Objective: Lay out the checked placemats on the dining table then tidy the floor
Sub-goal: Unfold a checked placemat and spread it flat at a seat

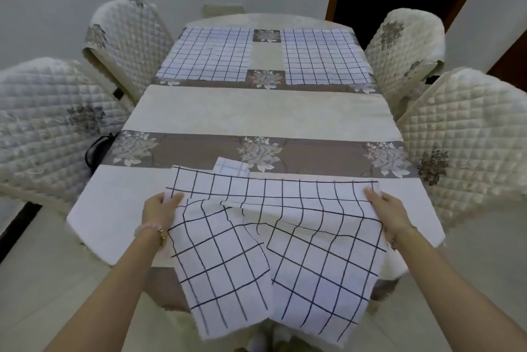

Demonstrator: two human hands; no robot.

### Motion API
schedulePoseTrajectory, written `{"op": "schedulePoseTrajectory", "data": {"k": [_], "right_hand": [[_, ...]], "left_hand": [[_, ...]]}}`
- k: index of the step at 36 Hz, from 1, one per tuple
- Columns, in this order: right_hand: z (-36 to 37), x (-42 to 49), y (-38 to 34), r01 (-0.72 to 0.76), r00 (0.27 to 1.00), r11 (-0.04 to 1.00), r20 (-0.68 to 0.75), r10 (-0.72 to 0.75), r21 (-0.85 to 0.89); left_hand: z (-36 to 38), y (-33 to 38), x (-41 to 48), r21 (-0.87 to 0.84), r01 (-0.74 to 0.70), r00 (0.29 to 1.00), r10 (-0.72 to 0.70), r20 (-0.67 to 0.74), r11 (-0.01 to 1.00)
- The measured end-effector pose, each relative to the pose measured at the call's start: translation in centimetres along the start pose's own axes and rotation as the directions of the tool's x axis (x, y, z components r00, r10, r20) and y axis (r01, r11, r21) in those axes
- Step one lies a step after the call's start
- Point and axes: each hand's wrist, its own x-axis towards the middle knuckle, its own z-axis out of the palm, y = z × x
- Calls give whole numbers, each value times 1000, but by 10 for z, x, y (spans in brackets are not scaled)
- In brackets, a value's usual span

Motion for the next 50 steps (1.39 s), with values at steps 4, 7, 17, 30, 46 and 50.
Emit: {"op": "schedulePoseTrajectory", "data": {"k": [4,7,17,30,46,50], "right_hand": [[-1,0,15,-167,984,977,83,157,133],[-2,-9,28,-233,964,966,159,214,114],[2,-28,39,-152,971,984,199,131,93],[16,-29,34,36,999,999,17,-35,-26],[-54,-81,38,174,952,962,-288,-109,211],[-88,-112,50,203,920,932,-385,-75,302]], "left_hand": [[6,-21,5,-27,153,987,-154,-38,988],[7,-34,7,-27,228,971,-229,-66,973],[-14,-50,2,-355,388,919,-327,221,850],[-26,-73,-26,-332,201,977,-166,131,922],[-20,-6,-38,-228,-283,959,280,-43,932],[4,18,-56,-253,-363,920,387,54,897]]}}
